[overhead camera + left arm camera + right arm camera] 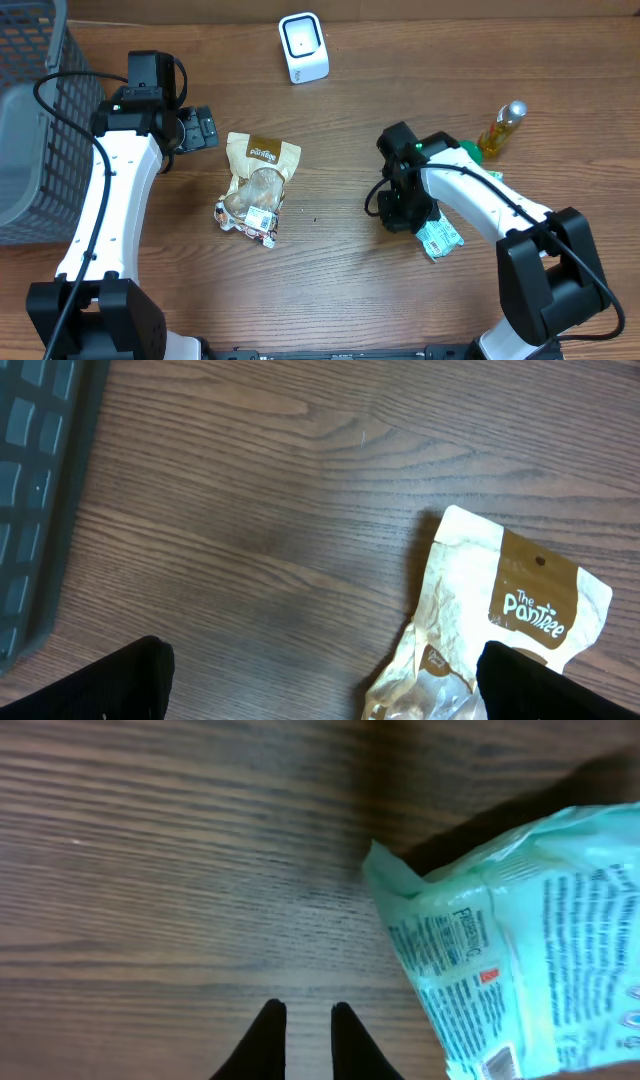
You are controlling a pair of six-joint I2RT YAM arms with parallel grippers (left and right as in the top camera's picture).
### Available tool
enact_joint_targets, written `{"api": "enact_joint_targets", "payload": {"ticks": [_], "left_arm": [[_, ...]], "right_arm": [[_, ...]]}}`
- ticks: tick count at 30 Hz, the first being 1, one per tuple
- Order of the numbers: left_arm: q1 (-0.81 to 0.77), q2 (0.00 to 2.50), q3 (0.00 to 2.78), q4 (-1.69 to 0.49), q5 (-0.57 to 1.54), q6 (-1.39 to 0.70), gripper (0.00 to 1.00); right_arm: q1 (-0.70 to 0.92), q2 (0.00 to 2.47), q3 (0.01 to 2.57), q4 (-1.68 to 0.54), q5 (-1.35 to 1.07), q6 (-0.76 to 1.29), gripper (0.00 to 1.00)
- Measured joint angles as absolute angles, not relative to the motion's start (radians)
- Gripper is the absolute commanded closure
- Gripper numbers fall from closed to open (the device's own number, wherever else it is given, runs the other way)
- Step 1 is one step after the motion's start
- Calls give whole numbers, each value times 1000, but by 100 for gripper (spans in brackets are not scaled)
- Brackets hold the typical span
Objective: Scan the item barcode
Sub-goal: 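Open the right gripper and release the mint-green pack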
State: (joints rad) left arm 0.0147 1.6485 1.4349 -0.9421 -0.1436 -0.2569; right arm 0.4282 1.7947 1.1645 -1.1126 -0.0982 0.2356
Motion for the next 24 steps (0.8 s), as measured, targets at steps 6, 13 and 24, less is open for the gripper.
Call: {"api": "enact_joint_targets", "payload": {"ticks": [6, 13, 24], "left_arm": [[15, 1649, 1435, -942, -144, -257, 0], [15, 1649, 1435, -942, -144, -257, 0], [15, 1649, 1435, -942, -144, -257, 0]], "right_arm": [[428, 1795, 1098, -1077, -76, 235, 86], [429, 1795, 1052, -1075, 32, 235, 85], [428, 1795, 1039, -1073, 208, 235, 82]]}}
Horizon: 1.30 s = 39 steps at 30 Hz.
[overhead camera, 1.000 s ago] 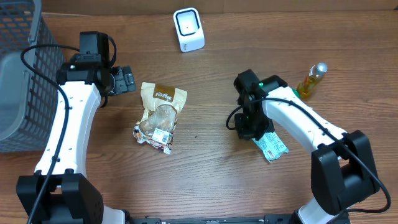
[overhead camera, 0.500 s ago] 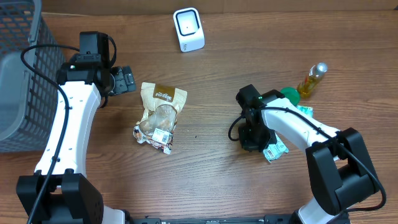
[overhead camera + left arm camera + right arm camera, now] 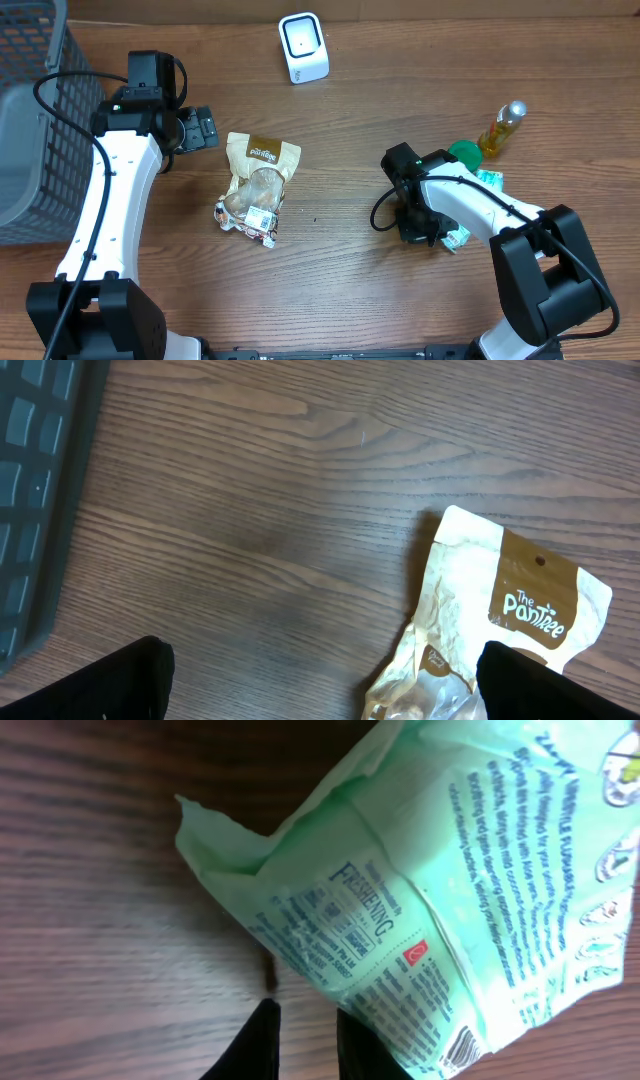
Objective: Scan the item barcode
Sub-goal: 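Open the right gripper and release the mint-green pack, then move the right gripper left to the bread bag's right side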
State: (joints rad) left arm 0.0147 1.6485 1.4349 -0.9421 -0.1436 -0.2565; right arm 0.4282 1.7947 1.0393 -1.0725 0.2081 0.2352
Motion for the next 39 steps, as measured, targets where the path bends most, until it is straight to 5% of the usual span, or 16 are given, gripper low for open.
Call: {"api": "enact_joint_targets", "payload": {"ticks": [25, 34, 39], "left_arm": [[15, 1649, 1435, -942, -144, -257, 0], [15, 1649, 1435, -942, -144, -257, 0], [15, 1649, 1435, -942, -144, -257, 0]], "right_arm": [[354, 1795, 1124, -1113, 192, 363, 87], [355, 1794, 1305, -952, -283, 368, 72], [382, 1794, 1281, -859, -435, 377, 47]]}}
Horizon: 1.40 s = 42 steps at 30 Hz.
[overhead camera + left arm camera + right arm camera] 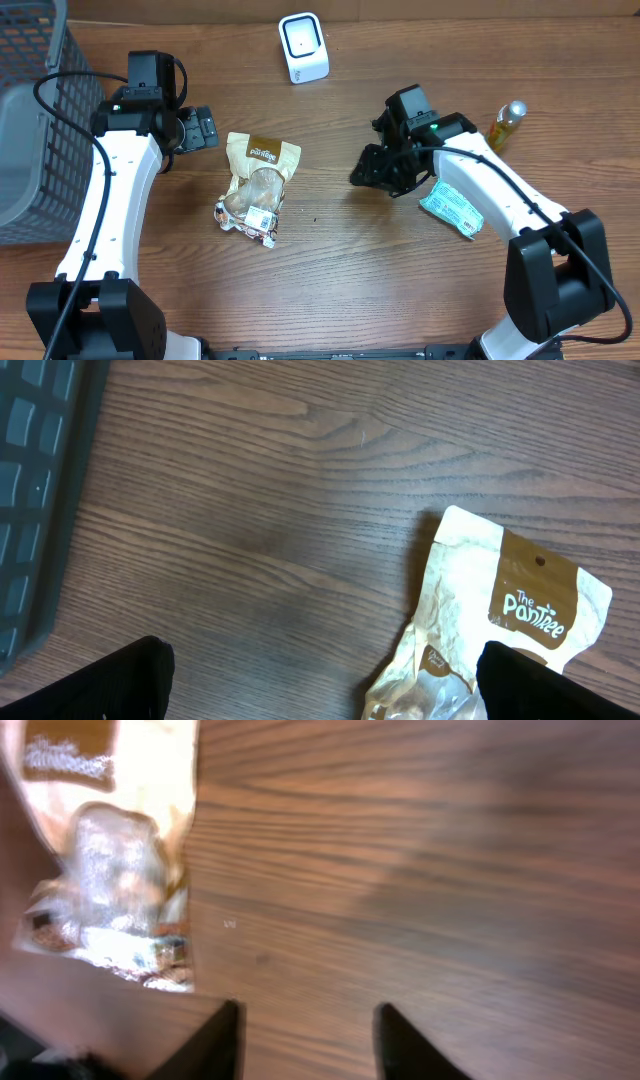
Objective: Scan the item barcode
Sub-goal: 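Move the right gripper left to the bread bag's right side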
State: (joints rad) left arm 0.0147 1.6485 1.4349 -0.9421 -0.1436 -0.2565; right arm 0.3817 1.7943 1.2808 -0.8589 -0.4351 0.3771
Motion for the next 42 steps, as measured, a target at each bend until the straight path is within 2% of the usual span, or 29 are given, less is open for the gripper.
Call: {"api": "enact_joint_targets", "payload": {"ticks": [1, 3, 7, 12, 13, 14, 15, 21, 29, 35, 36, 37, 40, 41, 42], "left_arm": [[15, 1649, 1435, -942, -144, -257, 0], [15, 1649, 1435, -942, -144, -257, 0], [15, 1649, 1435, -942, -144, -257, 0], [15, 1649, 1435, -942, -144, -257, 0], [15, 1649, 1435, -942, -144, -257, 0], [15, 1649, 1435, -942, -144, -257, 1], [15, 1649, 1435, -942, -144, -257, 0], [15, 1649, 1435, -942, -144, -257, 0], [15, 1649, 1435, -941, -141, -258, 0], [15, 1649, 1435, -936, -36, -261, 0], [15, 1649, 1435, -939, -6, -262, 5], [15, 1649, 1435, -944, 22, -263, 18], [15, 1649, 1435, -967, 89, -255, 71], [13, 1649, 1435, -977, 104, -252, 83], [13, 1649, 1433, -981, 115, -249, 87]], "right_arm": [[398, 1794, 1267, -846, -455, 372, 45], [427, 1794, 1248, -830, -474, 378, 34], [498, 1794, 1203, -756, -479, 402, 33], [583, 1794, 1125, -649, -335, 543, 29], [600, 1794, 1103, -615, -295, 575, 24], [614, 1794, 1085, -583, -260, 599, 5], [629, 1794, 1066, -553, -231, 620, 0], [669, 1794, 1029, -461, -120, 668, 0], [668, 1794, 1029, -461, -81, 685, 0], [668, 1794, 1029, -466, -73, 688, 0], [668, 1794, 1029, -466, -74, 688, 0], [668, 1794, 1029, -466, -73, 688, 0], [668, 1794, 1029, -466, -73, 688, 0], [668, 1794, 1029, -465, -73, 688, 0], [668, 1794, 1029, -466, -73, 688, 0]]}}
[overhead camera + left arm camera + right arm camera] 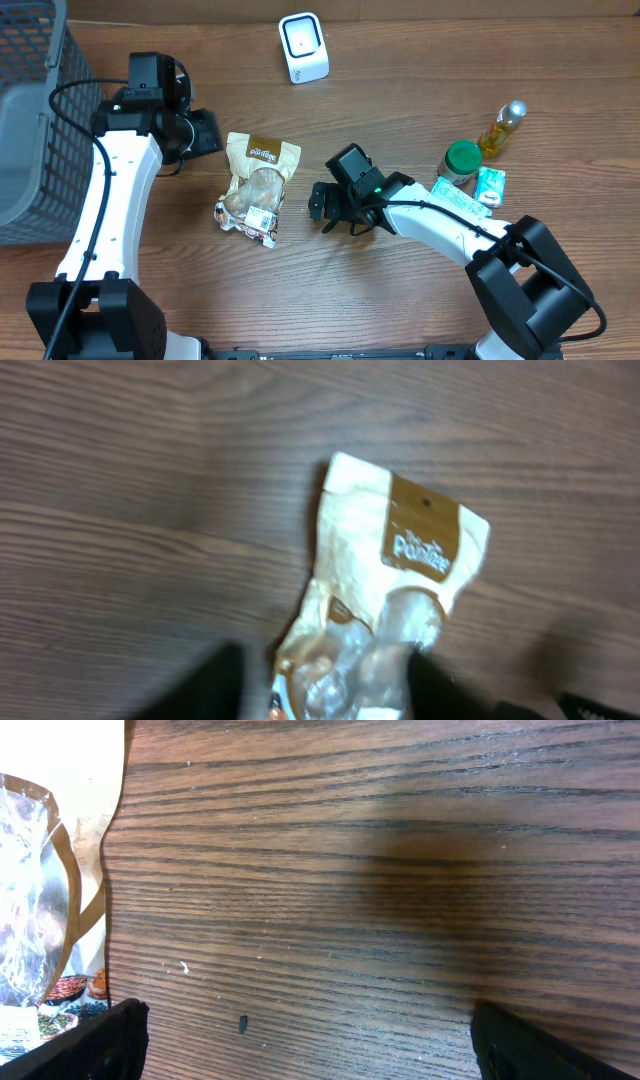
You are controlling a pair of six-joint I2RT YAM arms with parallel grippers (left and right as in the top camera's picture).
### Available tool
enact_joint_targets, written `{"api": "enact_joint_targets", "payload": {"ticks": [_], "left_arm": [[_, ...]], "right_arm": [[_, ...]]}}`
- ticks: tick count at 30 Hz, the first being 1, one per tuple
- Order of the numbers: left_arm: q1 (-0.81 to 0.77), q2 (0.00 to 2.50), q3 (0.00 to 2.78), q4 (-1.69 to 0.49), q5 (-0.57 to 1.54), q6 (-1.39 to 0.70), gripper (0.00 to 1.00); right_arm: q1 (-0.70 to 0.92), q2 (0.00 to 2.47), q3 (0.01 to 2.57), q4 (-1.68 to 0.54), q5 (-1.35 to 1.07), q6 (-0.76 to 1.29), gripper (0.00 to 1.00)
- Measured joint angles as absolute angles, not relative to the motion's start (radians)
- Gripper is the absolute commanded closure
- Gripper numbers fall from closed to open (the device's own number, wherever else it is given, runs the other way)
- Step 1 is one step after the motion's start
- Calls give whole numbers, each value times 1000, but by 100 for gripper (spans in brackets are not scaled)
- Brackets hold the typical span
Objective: Scan the item barcode
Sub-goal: 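Move the right gripper left to the bread bag's right side, then bring the left gripper to the bread bag's left side and grasp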
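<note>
The tan snack bag [255, 185] lies flat on the table left of centre, brown label end toward the back. It also fills the left wrist view [390, 590]. My left gripper [203, 133] is open just left of the bag's top. In its own view the blurred fingers [222, 682] stand either side of the bag's clear lower part. My right gripper [328, 207] is low over the wood just right of the bag, wide open and empty [315, 1050]. The bag's edge [45, 910] shows at the left of the right wrist view. The white scanner [303, 47] stands at the back.
A grey mesh basket [30, 120] stands at the left edge. At the right are a green-lidded jar [462, 160], a bottle of yellow oil [503, 125] and a mint-green packet [489, 185], behind my right forearm.
My right gripper has moved from mid-table to low beside the snack bag's right side and stands wider open. My left gripper has shifted toward the bag, which now shows between its fingers.
My right gripper was first shut next to the mint-green packet, then shut right against it. Then it was over mid-table with its fingers apart, the packet left lying at the right. Now it is open beside the snack bag. The left arm stayed still until now.
</note>
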State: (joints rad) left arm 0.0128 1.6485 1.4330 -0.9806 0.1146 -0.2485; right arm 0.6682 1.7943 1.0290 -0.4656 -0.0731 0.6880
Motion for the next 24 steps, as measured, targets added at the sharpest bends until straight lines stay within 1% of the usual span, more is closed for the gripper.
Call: {"api": "enact_joint_targets", "payload": {"ticks": [5, 18, 24], "left_arm": [[0, 1649, 1388, -962, 139, -221, 88], [-25, 1655, 1074, -681, 131, -206, 88], [-25, 1655, 1024, -648, 131, -207, 90]], "right_arm": [[668, 1794, 1029, -465, -73, 688, 0], [668, 1794, 1029, -466, -71, 689, 0], [668, 1794, 1029, -465, -71, 688, 0]]}}
